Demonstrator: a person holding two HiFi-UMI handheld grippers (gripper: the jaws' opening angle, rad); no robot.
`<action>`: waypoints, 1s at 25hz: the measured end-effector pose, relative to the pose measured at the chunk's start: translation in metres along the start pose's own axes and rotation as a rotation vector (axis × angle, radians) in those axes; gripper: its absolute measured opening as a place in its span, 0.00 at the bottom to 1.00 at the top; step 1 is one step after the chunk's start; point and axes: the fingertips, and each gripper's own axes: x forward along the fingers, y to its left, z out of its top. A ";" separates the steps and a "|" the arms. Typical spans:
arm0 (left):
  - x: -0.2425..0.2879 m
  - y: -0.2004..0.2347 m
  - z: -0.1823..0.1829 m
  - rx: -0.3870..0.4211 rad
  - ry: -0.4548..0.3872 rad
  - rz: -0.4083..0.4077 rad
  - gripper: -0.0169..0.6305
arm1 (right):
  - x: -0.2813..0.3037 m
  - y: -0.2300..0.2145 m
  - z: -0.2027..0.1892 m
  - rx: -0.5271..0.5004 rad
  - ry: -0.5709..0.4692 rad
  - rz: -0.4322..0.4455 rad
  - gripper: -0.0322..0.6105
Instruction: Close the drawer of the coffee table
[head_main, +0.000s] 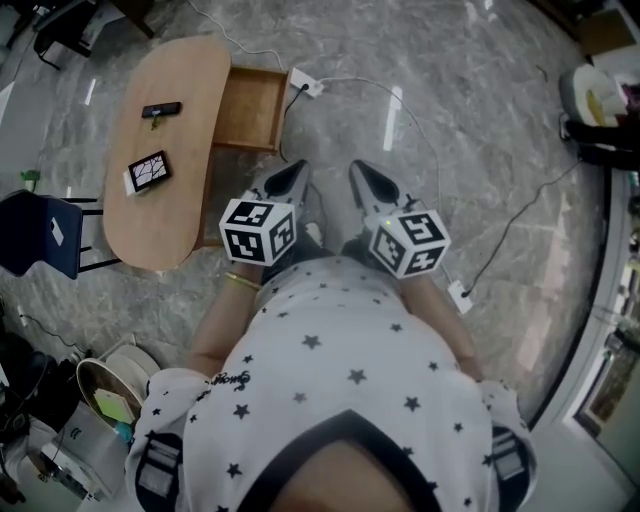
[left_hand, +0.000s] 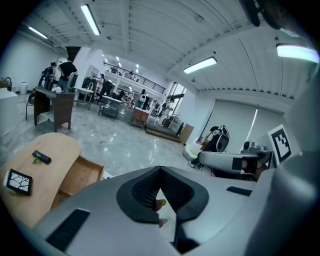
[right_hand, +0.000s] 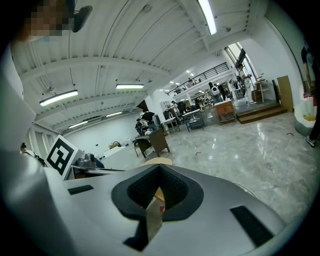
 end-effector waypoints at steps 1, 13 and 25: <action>0.001 0.004 0.002 -0.002 0.001 0.000 0.04 | 0.004 0.001 0.002 0.000 -0.001 -0.003 0.06; 0.010 0.046 0.023 0.000 -0.015 0.020 0.04 | 0.045 0.004 0.014 -0.015 0.008 -0.002 0.06; 0.048 0.064 0.052 -0.043 -0.065 0.104 0.04 | 0.091 -0.028 0.042 -0.059 0.035 0.108 0.06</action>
